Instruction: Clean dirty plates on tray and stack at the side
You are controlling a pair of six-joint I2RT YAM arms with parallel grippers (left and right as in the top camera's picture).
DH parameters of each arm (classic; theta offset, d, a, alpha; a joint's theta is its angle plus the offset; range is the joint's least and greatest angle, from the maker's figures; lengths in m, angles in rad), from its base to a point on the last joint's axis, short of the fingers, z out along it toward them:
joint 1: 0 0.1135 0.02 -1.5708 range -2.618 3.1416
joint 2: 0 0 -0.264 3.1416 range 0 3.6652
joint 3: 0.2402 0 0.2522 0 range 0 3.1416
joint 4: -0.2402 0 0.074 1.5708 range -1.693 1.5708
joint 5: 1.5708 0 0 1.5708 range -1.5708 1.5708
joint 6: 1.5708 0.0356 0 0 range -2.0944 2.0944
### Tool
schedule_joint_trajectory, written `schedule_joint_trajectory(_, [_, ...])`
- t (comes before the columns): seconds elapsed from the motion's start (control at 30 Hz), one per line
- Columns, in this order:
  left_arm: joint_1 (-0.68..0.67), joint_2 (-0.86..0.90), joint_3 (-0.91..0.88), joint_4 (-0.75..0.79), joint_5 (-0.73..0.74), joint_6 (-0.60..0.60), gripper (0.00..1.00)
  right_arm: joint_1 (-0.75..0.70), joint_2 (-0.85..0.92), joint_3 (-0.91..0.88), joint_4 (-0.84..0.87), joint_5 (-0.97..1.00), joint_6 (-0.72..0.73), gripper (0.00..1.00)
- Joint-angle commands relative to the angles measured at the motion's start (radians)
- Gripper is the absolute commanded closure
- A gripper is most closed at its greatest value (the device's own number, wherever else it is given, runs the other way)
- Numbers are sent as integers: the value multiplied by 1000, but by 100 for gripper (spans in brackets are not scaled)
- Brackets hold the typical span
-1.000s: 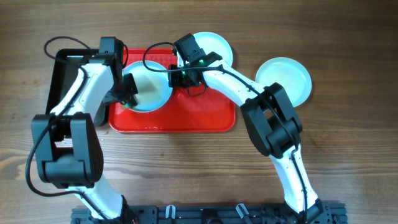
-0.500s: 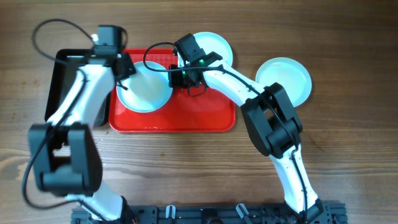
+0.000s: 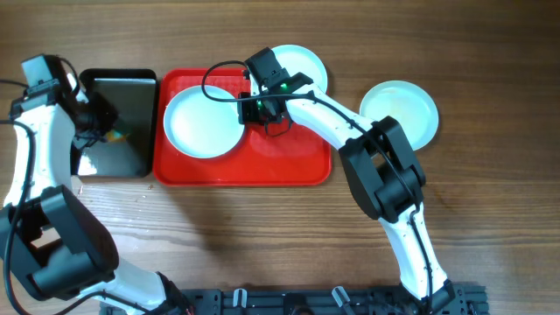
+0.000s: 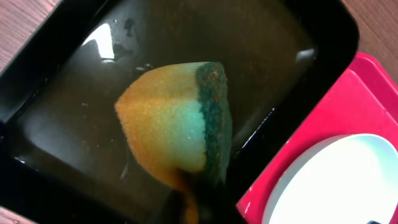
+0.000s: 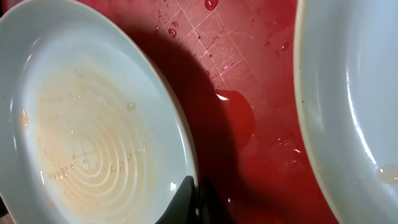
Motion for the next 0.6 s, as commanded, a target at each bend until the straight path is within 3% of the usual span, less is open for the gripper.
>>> schedule_joint_trajectory(0.0, [-3, 5, 9, 0, 38, 8, 20, -4, 26, 10, -10, -26, -35, 96])
schedule_joint_trajectory(0.03, [-4, 4, 9, -1, 38, 8, 4, -4, 26, 12, -10, -43, -58, 96])
schedule_joint_trajectory(0.07, [-4, 3, 9, -2, 42, 8, 0, -4, 26, 18, -17, -53, -76, 96])
schedule_joint_trajectory(0.23, [-4, -1, 80, -88, 45, 9, 0, -4, 26, 45, -69, -52, -111, 94])
schedule_joint_trajectory(0.43, [-22, -5, 242, -227, 45, 9, 0, -1, 26, 45, -76, -44, -130, 82])
schedule_joint_trajectory(0.5, [-49, -5, 264, -240, 45, 9, 0, 1, 26, 45, -70, -30, -129, 82])
schedule_joint_trajectory(0.57, [-87, -3, 264, -238, 44, 9, 0, 5, 32, 45, -65, -11, -129, 75])
